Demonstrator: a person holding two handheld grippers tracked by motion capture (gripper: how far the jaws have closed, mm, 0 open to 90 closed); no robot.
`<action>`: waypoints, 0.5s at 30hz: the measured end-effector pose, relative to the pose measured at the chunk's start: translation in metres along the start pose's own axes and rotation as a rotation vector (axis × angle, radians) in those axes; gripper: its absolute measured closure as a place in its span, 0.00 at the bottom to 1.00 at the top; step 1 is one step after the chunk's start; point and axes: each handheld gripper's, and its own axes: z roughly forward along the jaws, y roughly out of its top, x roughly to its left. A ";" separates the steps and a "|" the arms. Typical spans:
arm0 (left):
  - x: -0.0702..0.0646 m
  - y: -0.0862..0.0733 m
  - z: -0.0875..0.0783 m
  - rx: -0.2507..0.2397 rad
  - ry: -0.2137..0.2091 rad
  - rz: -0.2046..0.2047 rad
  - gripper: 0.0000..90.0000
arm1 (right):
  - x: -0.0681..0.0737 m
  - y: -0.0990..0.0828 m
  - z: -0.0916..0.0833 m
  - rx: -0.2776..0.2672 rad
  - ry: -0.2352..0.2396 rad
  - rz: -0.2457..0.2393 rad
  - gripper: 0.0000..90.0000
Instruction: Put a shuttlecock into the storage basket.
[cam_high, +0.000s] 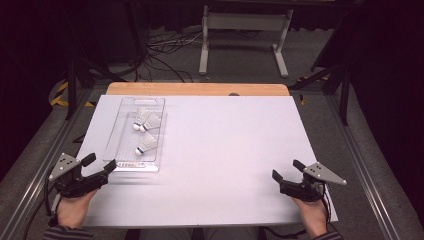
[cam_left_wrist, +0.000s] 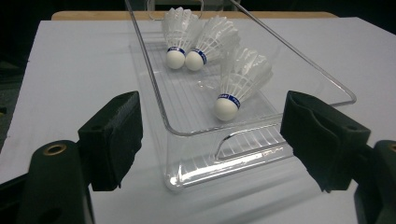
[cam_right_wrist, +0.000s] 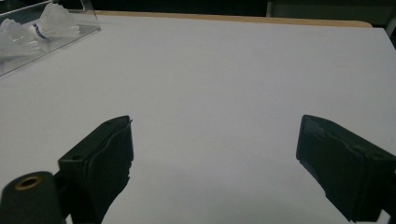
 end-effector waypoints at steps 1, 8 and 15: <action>0.000 0.000 0.000 0.002 0.000 0.003 0.24 | 0.000 0.000 0.000 -0.001 0.000 0.001 0.13; -0.001 -0.004 0.001 -0.015 0.005 -0.001 0.24 | 0.000 0.000 0.000 0.001 0.001 0.003 0.13; 0.000 -0.007 0.000 -0.023 0.002 -0.010 0.24 | -0.001 0.000 0.000 0.002 0.001 0.004 0.13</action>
